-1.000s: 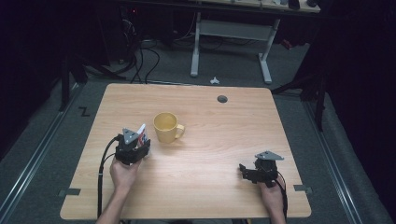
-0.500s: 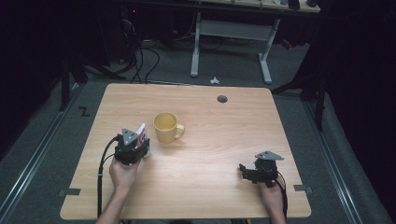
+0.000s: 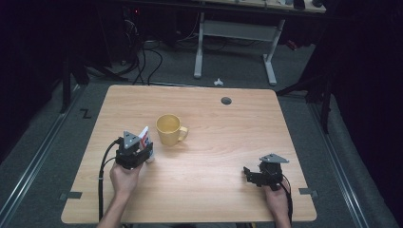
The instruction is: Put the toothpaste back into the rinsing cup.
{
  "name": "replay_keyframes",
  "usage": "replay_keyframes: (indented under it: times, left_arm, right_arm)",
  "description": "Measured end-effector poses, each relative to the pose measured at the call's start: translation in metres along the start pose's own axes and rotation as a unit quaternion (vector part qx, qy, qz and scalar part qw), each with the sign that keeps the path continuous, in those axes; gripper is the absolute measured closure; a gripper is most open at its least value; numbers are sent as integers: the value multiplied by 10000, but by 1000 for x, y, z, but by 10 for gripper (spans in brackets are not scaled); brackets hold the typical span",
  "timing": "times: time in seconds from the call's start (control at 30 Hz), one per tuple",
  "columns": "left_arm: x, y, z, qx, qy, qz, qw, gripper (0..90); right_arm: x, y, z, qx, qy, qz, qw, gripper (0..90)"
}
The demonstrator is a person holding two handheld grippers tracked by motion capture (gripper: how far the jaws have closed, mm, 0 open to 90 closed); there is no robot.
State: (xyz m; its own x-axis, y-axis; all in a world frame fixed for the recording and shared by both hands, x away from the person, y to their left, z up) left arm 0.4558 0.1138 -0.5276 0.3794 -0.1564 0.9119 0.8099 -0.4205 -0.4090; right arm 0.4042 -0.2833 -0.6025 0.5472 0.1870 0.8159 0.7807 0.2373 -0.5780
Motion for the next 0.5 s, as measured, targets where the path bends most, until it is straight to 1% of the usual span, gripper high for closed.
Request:
replay_keyframes:
  times: [0.07, 0.2, 0.43, 0.5]
  left_arm:
    - [2, -1, -1, -14, 16, -2, 10000, 644]
    - [9, -5, -4, -127, 14, -55, 9999, 644]
    - [14, -8, -5, -198, -34, -82, 9998, 643]
    - [15, -9, -5, -200, -13, -82, 9998, 643]
  right_arm:
    - [0, 0, 0, 2, -4, 1, 10000, 143]
    - [0, 0, 0, 2, -5, 0, 10000, 143]
    - [0, 0, 0, 2, -5, 1, 10000, 143]
    - [0, 0, 0, 2, -5, 1, 10000, 143]
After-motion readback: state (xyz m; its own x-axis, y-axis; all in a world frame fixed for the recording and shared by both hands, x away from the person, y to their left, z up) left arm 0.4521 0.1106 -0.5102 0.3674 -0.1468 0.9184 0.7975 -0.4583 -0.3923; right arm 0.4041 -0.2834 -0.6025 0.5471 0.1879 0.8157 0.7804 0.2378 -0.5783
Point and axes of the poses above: each handheld gripper's, and its own axes: y roughly forward along the jaws, x roughly out of its top, z roughly to its left, the point moved 10 cm from there along y, roughly forward along the jaws, and after that the axes turned 10 degrees about -z, right-handed, at the moved point
